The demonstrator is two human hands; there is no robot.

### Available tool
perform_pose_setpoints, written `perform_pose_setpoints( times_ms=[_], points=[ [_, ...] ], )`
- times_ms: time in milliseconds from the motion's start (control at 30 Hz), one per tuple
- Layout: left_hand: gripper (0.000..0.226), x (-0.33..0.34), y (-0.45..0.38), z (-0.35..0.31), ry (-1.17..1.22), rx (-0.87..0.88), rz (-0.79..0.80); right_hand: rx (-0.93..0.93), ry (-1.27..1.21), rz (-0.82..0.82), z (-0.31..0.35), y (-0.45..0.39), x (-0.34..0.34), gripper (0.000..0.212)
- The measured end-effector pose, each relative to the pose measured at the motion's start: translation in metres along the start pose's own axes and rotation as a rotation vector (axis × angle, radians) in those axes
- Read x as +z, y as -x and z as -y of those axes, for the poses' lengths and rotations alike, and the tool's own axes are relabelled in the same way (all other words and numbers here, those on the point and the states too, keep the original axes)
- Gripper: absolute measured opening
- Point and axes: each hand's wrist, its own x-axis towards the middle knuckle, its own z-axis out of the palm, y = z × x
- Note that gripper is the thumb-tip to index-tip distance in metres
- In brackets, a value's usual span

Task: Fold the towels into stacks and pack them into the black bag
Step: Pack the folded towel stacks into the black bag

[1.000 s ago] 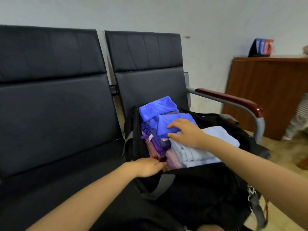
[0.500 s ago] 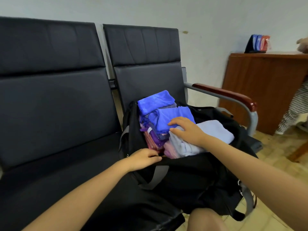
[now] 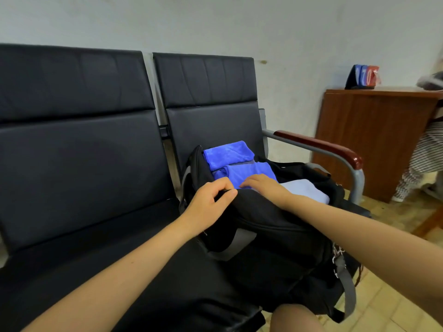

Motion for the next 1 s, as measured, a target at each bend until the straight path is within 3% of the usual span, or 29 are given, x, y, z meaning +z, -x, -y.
perform_pose_setpoints(
  times_ms=[133,200,333,433,667,767,867,1000],
  points=[
    [0.022,-0.008,-0.001,0.008,-0.196,0.004,0.119,0.066,-0.440,-0.046,0.023,0.018,-0.016,0.029],
    [0.022,-0.014,-0.002,0.013,-0.301,-0.003,0.141,0.122,-0.590,-0.006,0.027,0.033,-0.025,0.039],
    [0.024,-0.011,-0.008,0.008,-0.427,0.012,0.216,0.053,-0.692,0.086,0.033,0.060,-0.041,0.052],
    [0.026,-0.013,-0.019,0.004,-0.446,-0.014,0.288,0.029,-0.748,0.020,0.041,0.074,-0.052,0.034],
    [0.036,-0.034,-0.041,0.019,-0.605,-0.001,0.420,0.024,-0.750,-0.053,0.040,0.086,-0.048,0.028],
    [0.045,-0.045,-0.036,0.037,-0.513,-0.140,0.313,0.032,-0.704,-0.033,0.035,0.081,-0.043,0.032],
    [0.028,-0.040,-0.035,0.049,-0.297,-0.319,0.086,0.059,-0.590,-0.066,0.027,0.059,-0.039,0.031],
    [0.032,-0.023,-0.052,0.062,-0.339,-0.501,-0.023,0.054,-0.479,-0.189,0.018,0.009,-0.038,0.021]
  ],
)
